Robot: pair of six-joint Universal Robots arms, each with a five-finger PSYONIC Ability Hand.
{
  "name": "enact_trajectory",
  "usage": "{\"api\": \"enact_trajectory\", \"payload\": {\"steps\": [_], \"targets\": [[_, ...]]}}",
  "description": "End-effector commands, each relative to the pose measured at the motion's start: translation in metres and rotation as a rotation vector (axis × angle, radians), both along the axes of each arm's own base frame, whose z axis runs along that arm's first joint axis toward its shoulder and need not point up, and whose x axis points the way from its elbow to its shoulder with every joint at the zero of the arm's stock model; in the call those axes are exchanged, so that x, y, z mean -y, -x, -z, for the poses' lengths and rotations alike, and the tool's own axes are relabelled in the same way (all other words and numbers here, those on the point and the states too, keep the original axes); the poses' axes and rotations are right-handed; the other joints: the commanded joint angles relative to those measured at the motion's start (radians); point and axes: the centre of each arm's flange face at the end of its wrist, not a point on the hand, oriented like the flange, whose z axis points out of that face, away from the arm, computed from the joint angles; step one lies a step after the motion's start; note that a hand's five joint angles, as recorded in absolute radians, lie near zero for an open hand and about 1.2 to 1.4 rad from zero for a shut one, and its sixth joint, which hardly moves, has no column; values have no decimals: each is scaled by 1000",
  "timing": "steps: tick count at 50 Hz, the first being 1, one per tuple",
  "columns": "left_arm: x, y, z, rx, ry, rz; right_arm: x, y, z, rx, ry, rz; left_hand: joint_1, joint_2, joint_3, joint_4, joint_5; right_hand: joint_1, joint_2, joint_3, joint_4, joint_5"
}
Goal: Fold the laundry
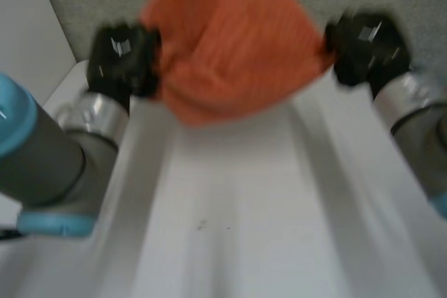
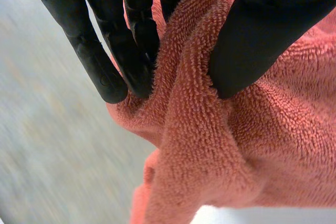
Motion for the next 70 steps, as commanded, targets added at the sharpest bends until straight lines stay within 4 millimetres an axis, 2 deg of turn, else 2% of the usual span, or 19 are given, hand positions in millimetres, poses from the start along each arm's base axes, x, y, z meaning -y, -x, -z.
{"api": "enact_trajectory", "payload": {"steps": [1,2,3,4,10,11,12,14,16,19,24,30,39,46,54,61,65,68,70], "targets": [[-21,-13,95,120,-290,-2,-18,-2,115,-211,-344,-102,326,211,207,202,310,417,218,207,204,228],[-27,-16,108,143,-343,-2,-18,-2,115,-211,-344,-102,326,211,207,202,310,417,218,207,204,228],[-27,-16,108,143,-344,-2,-25,0,137,-282,-409,-108,326,211,207,202,310,417,218,207,204,228],[-37,-21,120,180,-413,-1,-26,3,142,-303,-429,-104,326,211,207,202,310,417,218,207,204,228],[-52,-28,128,238,-512,3,-36,11,153,-338,-480,-107,315,200,196,190,298,417,218,207,204,228],[-54,-28,126,242,-517,6,-38,12,149,-332,-470,-104,204,89,85,80,188,417,218,207,204,228],[-57,-30,116,237,-508,8,-38,12,149,-332,-470,-104,-166,-281,-285,-290,-182,417,218,207,204,228],[-59,-30,106,226,-489,10,-41,13,143,-322,-453,-104,-406,-521,-525,-531,-423,417,218,207,204,228],[-60,-31,93,209,-459,11,-43,13,141,-306,-443,-103,-564,-679,-684,-689,-581,417,218,207,204,228],[-61,-31,83,193,-430,14,-45,13,143,-283,-438,-100,-566,-681,-685,-690,-582,417,218,207,204,228],[-66,-35,64,162,-381,12,-48,14,147,-269,-455,-101,-557,-672,-676,-682,-574,417,218,207,204,228],[-75,-40,59,171,-393,13,-51,15,149,-272,-465,-101,-522,-637,-641,-646,-538,417,218,207,204,228],[-82,-49,71,204,-457,1,-52,15,150,-274,-469,-105,-537,-652,-656,-661,-553,417,218,207,204,228],[-74,-48,71,198,-456,9,-54,15,152,-283,-470,-110,-542,-658,-662,-667,-559,417,218,207,204,228],[-54,-40,90,212,-475,21,-54,15,153,-289,-472,-108,-522,-637,-641,-646,-538,417,218,207,204,228],[-44,-41,104,222,-511,4,-54,15,153,-291,-471,-108,-305,-420,-424,-429,-321,417,218,207,204,228],[-40,-41,112,225,-520,8,-51,16,150,-291,-459,-92,325,209,205,200,308,417,218,207,204,228],[-37,-42,106,208,-489,0,-49,16,143,-286,-441,-85,326,211,207,202,310,417,218,207,204,228],[-38,-42,94,191,-453,-2,-43,18,125,-269,-390,-65,326,211,207,202,310,417,218,207,204,228]]}}
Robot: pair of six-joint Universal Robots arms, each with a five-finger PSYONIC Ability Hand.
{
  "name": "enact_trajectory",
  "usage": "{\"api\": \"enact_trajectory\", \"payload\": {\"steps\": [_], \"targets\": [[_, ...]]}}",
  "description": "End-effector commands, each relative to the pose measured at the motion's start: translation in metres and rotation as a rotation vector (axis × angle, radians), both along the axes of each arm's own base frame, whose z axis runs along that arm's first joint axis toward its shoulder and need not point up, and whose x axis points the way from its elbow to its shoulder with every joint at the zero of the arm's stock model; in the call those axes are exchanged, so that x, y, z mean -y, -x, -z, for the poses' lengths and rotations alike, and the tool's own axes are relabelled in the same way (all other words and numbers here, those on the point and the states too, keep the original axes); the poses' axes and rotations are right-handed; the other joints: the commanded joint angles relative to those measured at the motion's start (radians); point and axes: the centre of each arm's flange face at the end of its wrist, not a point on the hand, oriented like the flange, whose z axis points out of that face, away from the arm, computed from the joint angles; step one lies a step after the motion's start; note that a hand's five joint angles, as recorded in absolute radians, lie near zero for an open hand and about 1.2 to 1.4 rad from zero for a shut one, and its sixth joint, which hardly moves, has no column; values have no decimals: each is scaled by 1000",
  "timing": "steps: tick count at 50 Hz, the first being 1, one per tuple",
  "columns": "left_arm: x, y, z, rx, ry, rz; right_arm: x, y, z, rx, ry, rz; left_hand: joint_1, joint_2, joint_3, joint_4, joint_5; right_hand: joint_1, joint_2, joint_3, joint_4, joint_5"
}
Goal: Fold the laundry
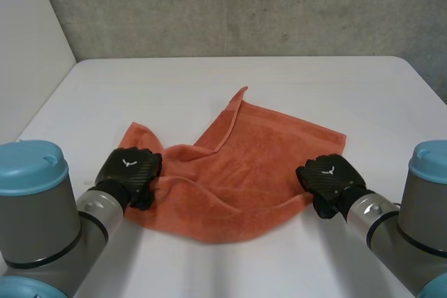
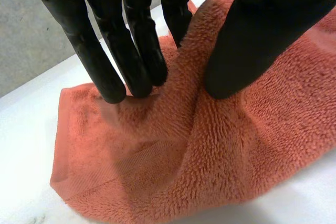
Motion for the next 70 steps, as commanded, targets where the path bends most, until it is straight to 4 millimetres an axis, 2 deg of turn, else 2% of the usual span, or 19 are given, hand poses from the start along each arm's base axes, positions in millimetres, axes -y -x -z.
{"api": "enact_trajectory", "payload": {"steps": [1,3,5,9,16,19,25,31,36,39,41,43,45,46,47,50,54,64,70], "targets": [[1,-3,-34,-57,118,-11,11,4,-33,20,95,37,274,266,279,273,293,417,218,207,204,225],[-1,-4,-44,-74,147,-8,13,6,-40,17,112,48,274,266,279,273,293,417,218,207,204,225],[-13,-9,-92,-146,289,-4,12,16,-71,-5,148,75,274,266,279,273,293,417,218,207,204,225],[-31,-18,-137,-202,405,-5,2,27,-130,-23,216,90,274,266,279,273,293,417,218,207,204,225],[-51,-27,-173,-197,393,-4,-31,33,-211,10,338,81,274,266,279,273,293,417,218,207,204,225],[-52,-29,-172,-168,338,-4,-38,33,-220,8,317,65,274,266,279,273,293,417,218,207,204,225],[-27,-32,-128,-83,180,-53,-35,6,-175,-95,128,-47,274,266,279,273,293,417,218,207,204,225],[32,-13,-62,19,60,-48,-7,-12,-105,-252,-28,-68,274,266,279,273,293,417,218,207,204,225],[69,3,-69,98,173,-13,45,-33,-91,-212,98,-8,274,266,279,273,293,417,218,207,204,225],[93,12,-108,67,336,-27,63,-40,-109,-167,205,24,274,266,279,273,293,417,218,207,204,225],[101,18,-149,-10,487,-45,89,-47,-161,6,441,118,274,266,279,273,293,417,218,207,204,225],[103,20,-193,-105,675,-77,92,-48,-177,62,502,138,274,266,279,273,293,417,218,207,204,225],[98,16,-226,-183,813,-106,83,-42,-238,252,702,179,274,266,279,273,293,417,218,207,204,225],[93,13,-242,-224,885,-124,83,-42,-238,253,703,179,274,266,279,273,293,417,218,207,204,225],[84,5,-264,-293,984,-152,56,-25,-298,457,888,188,274,266,279,273,293,417,218,207,204,225],[71,-1,-271,-359,1044,-166,32,-18,-314,552,920,152,274,266,279,273,293,417,218,207,204,225],[61,-7,-230,-313,916,-161,29,-19,-287,495,819,119,274,266,279,273,293,417,218,207,204,225],[39,-30,-84,-87,473,-176,8,-21,-116,214,261,33,274,266,279,273,293,417,218,207,204,225],[19,-33,-11,23,223,-157,9,-23,-45,117,74,18,274,266,279,273,293,417,218,207,204,225]]}}
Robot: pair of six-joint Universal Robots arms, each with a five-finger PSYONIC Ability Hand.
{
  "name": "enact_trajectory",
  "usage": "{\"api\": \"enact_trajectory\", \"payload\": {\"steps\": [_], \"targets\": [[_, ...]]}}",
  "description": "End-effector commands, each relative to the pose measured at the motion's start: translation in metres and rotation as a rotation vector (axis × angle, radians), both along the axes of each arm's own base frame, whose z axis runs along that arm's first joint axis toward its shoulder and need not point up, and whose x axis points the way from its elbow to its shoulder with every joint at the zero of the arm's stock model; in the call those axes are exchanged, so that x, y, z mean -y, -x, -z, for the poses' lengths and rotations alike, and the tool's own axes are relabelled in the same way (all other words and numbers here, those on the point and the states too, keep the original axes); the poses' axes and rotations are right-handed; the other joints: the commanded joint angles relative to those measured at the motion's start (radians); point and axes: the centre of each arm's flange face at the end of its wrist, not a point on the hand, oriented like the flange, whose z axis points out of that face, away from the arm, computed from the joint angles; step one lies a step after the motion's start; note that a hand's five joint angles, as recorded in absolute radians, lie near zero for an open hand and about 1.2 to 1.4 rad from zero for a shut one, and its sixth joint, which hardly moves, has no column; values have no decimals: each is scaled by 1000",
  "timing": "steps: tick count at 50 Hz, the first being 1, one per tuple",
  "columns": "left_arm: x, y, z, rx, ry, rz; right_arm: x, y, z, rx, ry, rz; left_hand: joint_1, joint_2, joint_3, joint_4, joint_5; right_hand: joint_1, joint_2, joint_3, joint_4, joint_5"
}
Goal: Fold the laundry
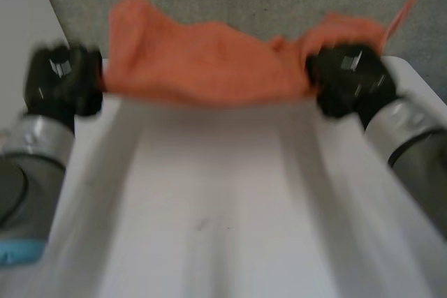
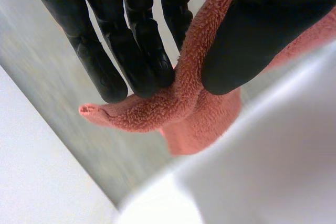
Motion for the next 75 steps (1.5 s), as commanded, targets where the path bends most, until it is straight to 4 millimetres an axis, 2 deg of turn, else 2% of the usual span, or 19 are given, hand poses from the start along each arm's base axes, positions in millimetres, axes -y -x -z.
{"api": "enact_trajectory", "payload": {"steps": [1,3,9,10,12,13,14,15,17,21,25,28,37,42,55,64,68,75], "targets": [[-25,-6,83,107,-295,4,-2,-1,89,-120,-232,-25,274,196,202,201,275,417,218,207,203,222],[-34,-10,94,136,-373,4,-2,2,104,-146,-276,-20,274,196,202,201,275,417,218,207,203,222],[-51,-16,100,184,-493,4,-4,16,113,-176,-299,8,274,196,202,201,275,417,218,207,203,222],[-54,-17,97,187,-499,6,-4,18,112,-174,-297,13,205,127,133,132,206,417,218,207,203,222],[-59,-18,88,188,-505,12,-4,19,109,-170,-289,18,-94,-172,-166,-167,-93,417,218,207,203,222],[-59,-18,88,188,-505,12,-4,20,109,-168,-289,19,-95,-173,-167,-168,-94,417,218,207,203,222],[-63,-18,74,185,-479,20,-4,20,109,-168,-289,19,-540,-618,-612,-613,-539,417,218,207,203,222],[-62,-18,70,181,-464,21,-4,22,107,-164,-288,18,-579,-657,-651,-652,-578,417,218,207,203,222],[-62,-17,66,176,-450,21,-6,24,110,-155,-299,-1,-577,-655,-649,-650,-576,417,218,207,203,222],[-52,-19,45,147,-374,3,-8,24,113,-151,-305,-13,-577,-655,-649,-650,-576,417,218,207,203,222],[-46,-18,36,136,-347,12,-9,25,117,-149,-304,-17,-577,-655,-649,-650,-576,417,218,207,203,222],[-43,-18,35,132,-353,31,-9,25,119,-148,-300,-17,-577,-655,-649,-650,-576,417,218,207,203,222],[-17,-39,37,99,-392,74,-10,25,122,-153,-305,-20,-571,-649,-643,-644,-570,417,218,207,203,222],[-11,-44,40,88,-405,79,-11,25,123,-155,-307,-22,-574,-652,-646,-647,-573,417,218,207,203,222],[-14,-46,50,87,-447,79,-11,25,124,-158,-312,-24,-597,-675,-669,-670,-596,417,218,207,203,222],[-36,-26,57,110,-493,156,-11,25,128,-161,-323,-22,-580,-658,-652,-653,-579,417,218,207,203,222],[-39,-23,57,119,-488,143,-12,25,128,-162,-325,-24,-580,-657,-652,-653,-579,417,218,207,203,222],[-33,-24,74,156,-525,64,-12,25,129,-164,-326,-26,-577,-655,-649,-650,-576,417,218,207,203,222]]}}
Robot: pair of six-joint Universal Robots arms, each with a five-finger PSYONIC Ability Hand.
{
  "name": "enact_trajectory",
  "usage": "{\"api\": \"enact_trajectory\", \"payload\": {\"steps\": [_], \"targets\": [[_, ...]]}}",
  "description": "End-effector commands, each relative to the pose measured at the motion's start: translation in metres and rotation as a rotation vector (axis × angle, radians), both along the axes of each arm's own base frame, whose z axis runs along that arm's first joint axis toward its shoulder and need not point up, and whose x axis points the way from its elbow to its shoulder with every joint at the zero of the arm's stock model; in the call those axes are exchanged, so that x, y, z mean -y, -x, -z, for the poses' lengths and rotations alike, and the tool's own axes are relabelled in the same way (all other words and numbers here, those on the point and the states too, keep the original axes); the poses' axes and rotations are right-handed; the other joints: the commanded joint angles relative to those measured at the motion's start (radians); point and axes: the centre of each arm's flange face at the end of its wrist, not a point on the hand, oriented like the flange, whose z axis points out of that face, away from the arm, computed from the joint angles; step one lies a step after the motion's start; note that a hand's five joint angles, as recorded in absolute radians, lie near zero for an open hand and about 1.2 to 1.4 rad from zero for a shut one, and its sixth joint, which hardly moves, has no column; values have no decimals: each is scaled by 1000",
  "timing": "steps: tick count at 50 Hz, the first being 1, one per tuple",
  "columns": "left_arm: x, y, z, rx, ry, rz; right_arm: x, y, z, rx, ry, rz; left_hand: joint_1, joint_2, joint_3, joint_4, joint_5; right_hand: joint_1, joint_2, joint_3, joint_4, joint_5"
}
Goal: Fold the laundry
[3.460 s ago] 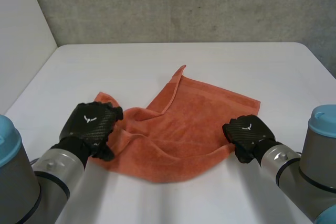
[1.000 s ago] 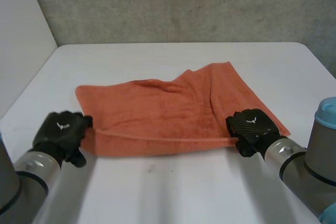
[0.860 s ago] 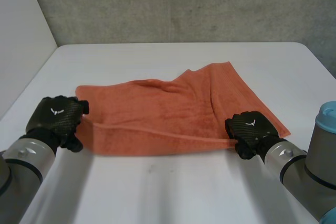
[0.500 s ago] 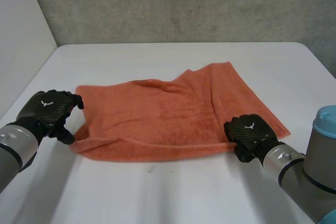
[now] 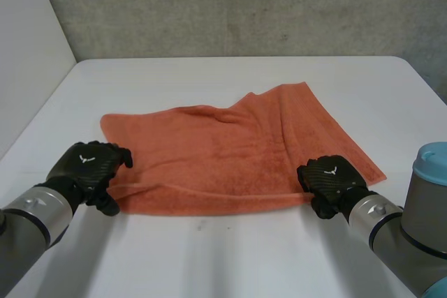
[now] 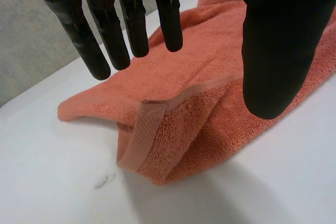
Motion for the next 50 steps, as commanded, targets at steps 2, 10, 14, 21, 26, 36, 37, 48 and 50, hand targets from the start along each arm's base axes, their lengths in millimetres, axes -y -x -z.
{"api": "enact_trajectory", "payload": {"steps": [2,10,14,21,26,36,37,48,50], "targets": [[10,0,20,71,-26,-87,0,0,0,0,0,-1,60,61,56,70,73,417,218,207,203,221],[22,0,37,101,-29,-134,-1,0,0,0,0,-1,292,292,287,302,304,417,218,207,203,221],[26,2,37,88,5,-133,-1,1,-1,0,1,1,887,888,882,897,900,417,218,207,203,221],[26,12,21,44,115,-106,2,2,-6,18,9,19,902,903,898,913,915,152,-47,-58,-62,-44],[19,19,-13,-4,232,-83,11,10,-15,47,28,69,902,903,898,913,915,-353,-552,-563,-567,-549],[7,28,-82,-107,454,-52,35,34,-47,232,36,195,902,903,898,913,915,-422,-620,-631,-635,-617],[5,29,-87,-115,469,-47,36,35,-49,238,35,192,902,903,898,913,915,-422,-620,-631,-635,-617],[-14,43,-146,-300,594,8,33,41,-48,257,-125,160,902,903,898,913,915,-483,-682,-693,-697,-679],[-18,44,-155,-321,618,17,32,40,-43,257,-151,159,902,903,898,913,915,-545,-743,-755,-758,-741]]}}
